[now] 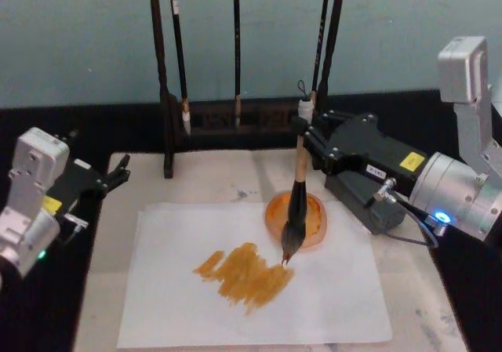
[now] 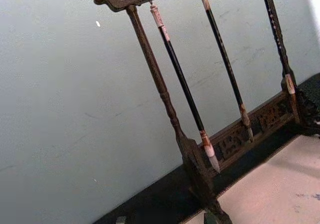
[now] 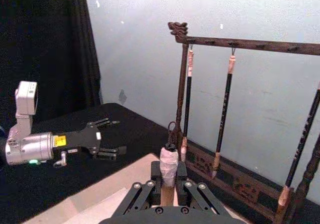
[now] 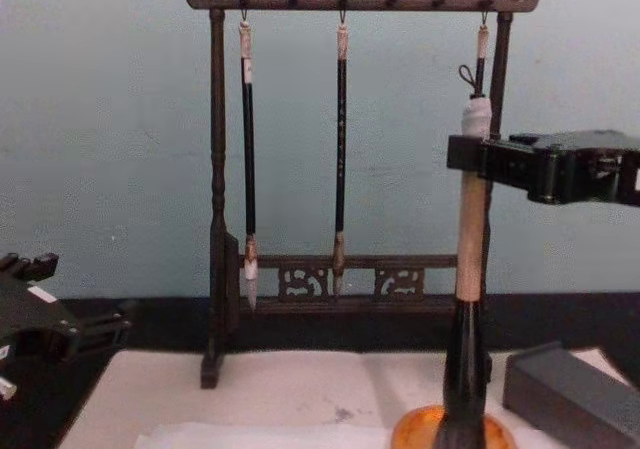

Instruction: Pick up the brush from the inkstone, write on the paper, then place the brush back to its original position.

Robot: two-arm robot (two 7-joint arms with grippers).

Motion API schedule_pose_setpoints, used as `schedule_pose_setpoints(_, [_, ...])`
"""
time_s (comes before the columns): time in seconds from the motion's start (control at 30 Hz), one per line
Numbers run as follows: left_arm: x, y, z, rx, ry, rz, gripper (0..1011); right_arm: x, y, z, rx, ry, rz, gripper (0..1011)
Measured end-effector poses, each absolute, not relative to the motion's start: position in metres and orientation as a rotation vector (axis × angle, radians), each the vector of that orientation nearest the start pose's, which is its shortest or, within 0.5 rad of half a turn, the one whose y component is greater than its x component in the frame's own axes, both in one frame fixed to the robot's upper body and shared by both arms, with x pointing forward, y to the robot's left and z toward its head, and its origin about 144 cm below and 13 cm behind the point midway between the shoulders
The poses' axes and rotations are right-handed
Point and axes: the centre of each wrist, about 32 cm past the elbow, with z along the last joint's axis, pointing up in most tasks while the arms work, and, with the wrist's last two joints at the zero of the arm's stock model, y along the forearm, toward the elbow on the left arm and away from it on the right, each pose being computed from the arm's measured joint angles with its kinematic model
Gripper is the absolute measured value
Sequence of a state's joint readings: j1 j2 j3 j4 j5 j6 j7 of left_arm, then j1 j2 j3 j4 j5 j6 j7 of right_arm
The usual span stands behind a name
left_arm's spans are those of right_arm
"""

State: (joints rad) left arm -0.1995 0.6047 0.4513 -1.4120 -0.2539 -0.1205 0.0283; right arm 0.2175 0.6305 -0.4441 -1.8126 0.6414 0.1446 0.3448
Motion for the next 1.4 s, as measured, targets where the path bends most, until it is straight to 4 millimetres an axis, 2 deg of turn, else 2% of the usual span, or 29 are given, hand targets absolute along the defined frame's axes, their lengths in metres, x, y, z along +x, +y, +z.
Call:
schedule_pose_setpoints(0.53, [0.489, 0.310, 1.140, 0.304, -0.285, 1.248, 1010, 0.459, -0.235, 1.250, -0.024, -0.021, -0.627, 173])
schedule_pose_setpoints(0.9, [0.489, 0.310, 1.140, 0.304, -0.285, 1.248, 1010, 0.455, -0.227, 1.234, -0.068, 0.005, -0.604, 173])
schedule_pose_setpoints(1.4, [0.489, 0.310, 1.140, 0.304, -0.285, 1.248, 1010, 0.458, -0.240, 1.224, -0.083, 0.015, -0.666, 173])
